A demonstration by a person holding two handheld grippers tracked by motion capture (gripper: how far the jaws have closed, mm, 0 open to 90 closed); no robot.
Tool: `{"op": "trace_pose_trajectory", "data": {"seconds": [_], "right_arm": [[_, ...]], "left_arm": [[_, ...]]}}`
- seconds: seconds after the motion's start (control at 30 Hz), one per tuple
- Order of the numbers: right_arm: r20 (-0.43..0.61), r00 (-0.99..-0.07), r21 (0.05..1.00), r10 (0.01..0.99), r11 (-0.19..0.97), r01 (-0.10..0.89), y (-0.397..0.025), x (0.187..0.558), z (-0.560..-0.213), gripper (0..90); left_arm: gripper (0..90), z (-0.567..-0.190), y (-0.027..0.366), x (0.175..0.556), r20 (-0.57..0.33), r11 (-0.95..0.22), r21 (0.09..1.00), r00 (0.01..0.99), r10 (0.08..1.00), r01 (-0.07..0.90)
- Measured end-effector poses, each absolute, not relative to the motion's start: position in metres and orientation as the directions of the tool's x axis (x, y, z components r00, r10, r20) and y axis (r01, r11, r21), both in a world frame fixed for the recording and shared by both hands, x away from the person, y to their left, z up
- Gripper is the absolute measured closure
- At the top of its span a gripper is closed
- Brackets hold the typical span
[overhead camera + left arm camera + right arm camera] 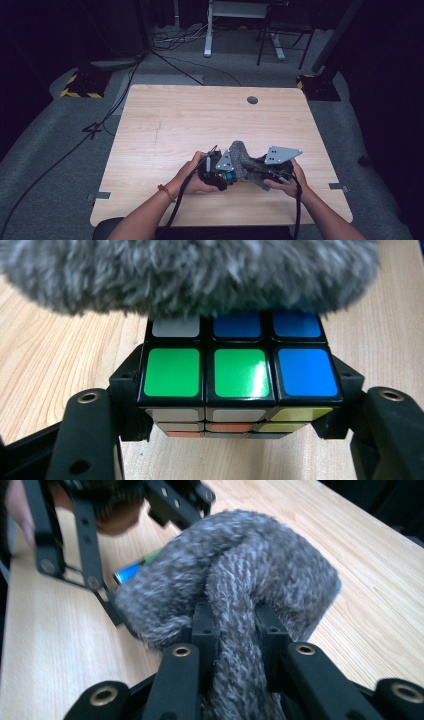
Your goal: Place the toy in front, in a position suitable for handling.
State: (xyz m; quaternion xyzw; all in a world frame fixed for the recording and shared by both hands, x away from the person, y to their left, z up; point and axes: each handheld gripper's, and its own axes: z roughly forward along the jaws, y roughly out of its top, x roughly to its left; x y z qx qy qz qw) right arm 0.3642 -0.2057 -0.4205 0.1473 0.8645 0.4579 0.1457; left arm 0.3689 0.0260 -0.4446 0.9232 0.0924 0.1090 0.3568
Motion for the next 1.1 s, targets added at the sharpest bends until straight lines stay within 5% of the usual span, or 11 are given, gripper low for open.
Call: {"op": "trace_pose_trajectory", "data": {"seconds": [0.4, 0.8, 1.1], "right_arm": [[-0.120, -0.885, 0.797, 0.450, 0.575, 0.184, -0.224, 0.382, -0.434, 76.1], [0.026, -0.936, 0.864, 0.351, 0.462, 0.198, -0.222, 0.380, -0.435, 76.3], [-0.021, -0.951, 0.881, 0.309, 0.455, 0.129, -0.210, 0.369, -0.423, 76.4]], "left_arm": [[33.7, -0.430, 0.042, 0.371, 0.138, -0.665, 0.741, 0.950, 0.282, 0.089], [33.3, -0.438, 0.035, 0.370, 0.104, -0.668, 0.739, 0.964, 0.244, 0.089], [33.1, -0.448, 0.021, 0.370, 0.129, -0.725, 0.685, 0.967, 0.220, 0.073]]}}
